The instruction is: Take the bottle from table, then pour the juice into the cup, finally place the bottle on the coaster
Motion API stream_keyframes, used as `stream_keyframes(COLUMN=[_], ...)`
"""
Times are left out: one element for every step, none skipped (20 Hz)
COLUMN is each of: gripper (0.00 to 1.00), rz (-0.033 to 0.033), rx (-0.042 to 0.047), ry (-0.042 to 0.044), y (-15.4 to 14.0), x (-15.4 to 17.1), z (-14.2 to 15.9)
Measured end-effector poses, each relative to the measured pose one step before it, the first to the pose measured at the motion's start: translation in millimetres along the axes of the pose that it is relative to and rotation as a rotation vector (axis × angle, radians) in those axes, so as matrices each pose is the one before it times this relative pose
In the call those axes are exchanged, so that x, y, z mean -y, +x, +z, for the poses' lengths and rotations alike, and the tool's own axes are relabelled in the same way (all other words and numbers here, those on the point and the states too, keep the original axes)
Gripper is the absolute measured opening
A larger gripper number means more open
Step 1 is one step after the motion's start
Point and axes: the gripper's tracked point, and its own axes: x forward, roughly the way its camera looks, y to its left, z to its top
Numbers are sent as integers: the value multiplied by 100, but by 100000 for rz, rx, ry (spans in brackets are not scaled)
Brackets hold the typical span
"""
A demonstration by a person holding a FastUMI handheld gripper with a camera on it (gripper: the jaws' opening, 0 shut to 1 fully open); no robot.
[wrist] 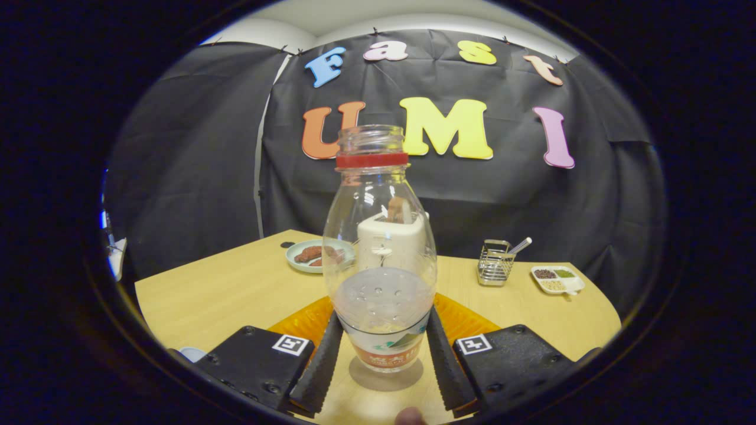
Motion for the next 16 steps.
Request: stream_keyframes(gripper=[76, 76, 76, 77, 77, 77, 77, 78, 78, 78, 79, 79, 80, 81, 82, 83], rz=[-129, -403, -499, -283, 200, 246, -9, -518, -326, 150, 448, 39, -255, 109, -45, 26], rx=[-794, -362, -239, -447, -515, -444, -945, -60, -315, -452, -353, 602, -102, -94, 210, -48], ry=[571, -126, -457, -462, -137, 120, 287, -28, -375, -280, 279, 6, -318, 8, 140, 390], y=[260, 197, 308, 81, 269, 240, 293, 88, 169, 39, 121, -77, 25, -23, 0, -16], x=[-18, 24, 95, 50, 26, 31, 107, 203, 125, -52, -17, 92, 92, -1, 117, 29], z=[-528, -433, -325, -520, -352, -468, -394, -205, -221, -296, -123, -19, 36, -17, 29, -95])
